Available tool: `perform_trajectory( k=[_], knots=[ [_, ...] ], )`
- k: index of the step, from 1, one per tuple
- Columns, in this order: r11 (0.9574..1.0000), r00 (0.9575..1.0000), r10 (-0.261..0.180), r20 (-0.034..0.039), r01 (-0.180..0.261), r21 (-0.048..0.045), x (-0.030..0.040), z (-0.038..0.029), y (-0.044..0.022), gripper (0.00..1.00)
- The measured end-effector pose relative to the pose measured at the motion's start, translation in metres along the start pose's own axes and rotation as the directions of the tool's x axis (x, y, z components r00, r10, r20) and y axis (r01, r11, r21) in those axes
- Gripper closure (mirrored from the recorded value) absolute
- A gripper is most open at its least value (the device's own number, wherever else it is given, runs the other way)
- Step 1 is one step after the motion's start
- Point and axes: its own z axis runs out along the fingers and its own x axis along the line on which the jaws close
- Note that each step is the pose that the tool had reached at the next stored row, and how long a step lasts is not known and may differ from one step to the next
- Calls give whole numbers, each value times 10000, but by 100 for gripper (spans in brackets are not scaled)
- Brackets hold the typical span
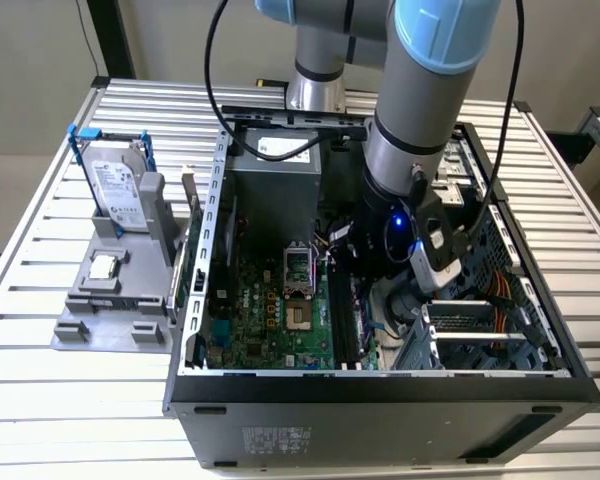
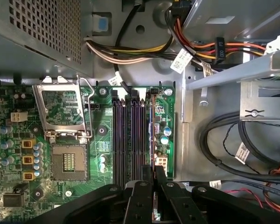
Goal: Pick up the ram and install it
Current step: 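Insert the ram into the slot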
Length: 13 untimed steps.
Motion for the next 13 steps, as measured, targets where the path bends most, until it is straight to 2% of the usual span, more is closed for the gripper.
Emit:
perform_trajectory(
  k=[13],
  knots=[
    [10000,10000,-2,0,2,0,33,38,-17,100]
  ],
)
